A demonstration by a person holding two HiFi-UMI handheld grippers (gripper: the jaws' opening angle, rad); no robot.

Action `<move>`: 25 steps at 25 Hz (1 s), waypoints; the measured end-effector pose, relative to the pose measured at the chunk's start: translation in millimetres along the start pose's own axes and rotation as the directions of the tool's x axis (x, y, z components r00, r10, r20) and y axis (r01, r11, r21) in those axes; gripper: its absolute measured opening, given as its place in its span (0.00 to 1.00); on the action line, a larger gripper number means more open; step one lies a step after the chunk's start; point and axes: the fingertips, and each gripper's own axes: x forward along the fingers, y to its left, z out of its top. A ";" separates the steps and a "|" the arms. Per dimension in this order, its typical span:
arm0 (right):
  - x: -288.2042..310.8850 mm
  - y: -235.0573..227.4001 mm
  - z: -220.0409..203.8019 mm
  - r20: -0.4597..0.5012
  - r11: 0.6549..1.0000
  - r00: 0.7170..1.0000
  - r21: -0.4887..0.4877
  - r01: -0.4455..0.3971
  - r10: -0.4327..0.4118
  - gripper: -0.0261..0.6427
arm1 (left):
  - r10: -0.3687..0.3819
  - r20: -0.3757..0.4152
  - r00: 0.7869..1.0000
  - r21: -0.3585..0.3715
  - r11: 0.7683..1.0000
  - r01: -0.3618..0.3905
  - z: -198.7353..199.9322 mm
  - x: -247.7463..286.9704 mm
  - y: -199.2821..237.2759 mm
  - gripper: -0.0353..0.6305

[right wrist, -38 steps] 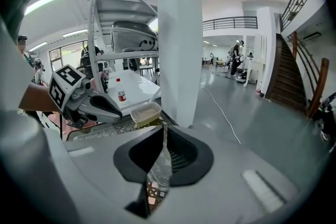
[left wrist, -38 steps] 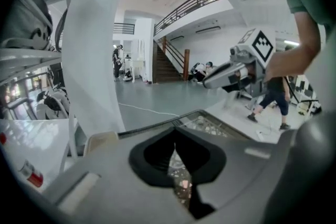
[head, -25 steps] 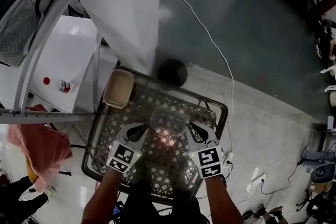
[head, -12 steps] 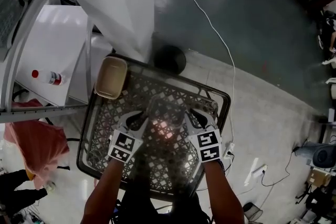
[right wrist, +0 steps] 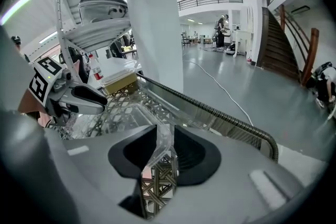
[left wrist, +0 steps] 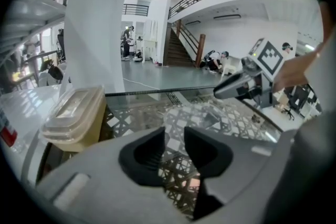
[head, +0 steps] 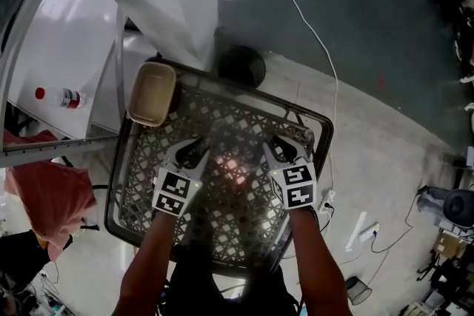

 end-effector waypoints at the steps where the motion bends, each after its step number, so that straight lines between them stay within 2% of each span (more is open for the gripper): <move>1: 2.2 -1.7 -2.2 -0.003 1.000 1.000 0.010 -0.001 0.001 0.20 | -0.002 -0.004 1.000 -0.005 1.000 0.002 -2.0 1.3 -0.1 0.23; 13: 26.9 -13.5 -23.1 -0.006 0.983 0.997 0.167 -0.072 0.074 0.24 | -0.036 -0.040 0.999 -0.041 0.999 0.034 -18.3 17.6 -3.9 0.23; 16: 28.9 -12.7 -21.9 -0.004 0.983 0.996 0.159 -0.088 0.090 0.23 | -0.040 -0.043 0.998 -0.047 0.998 0.038 -21.1 20.4 -3.6 0.23; 21: 33.3 -5.6 -20.5 -0.020 0.985 0.991 0.114 -0.127 0.130 0.15 | -0.037 -0.054 0.998 -0.027 0.999 0.036 -23.0 22.5 -3.8 0.19; 25: 33.4 -2.0 -17.6 -0.021 0.988 0.991 0.092 -0.127 0.129 0.09 | -0.029 -0.052 0.998 -0.028 0.999 0.028 -22.1 21.8 -2.2 0.16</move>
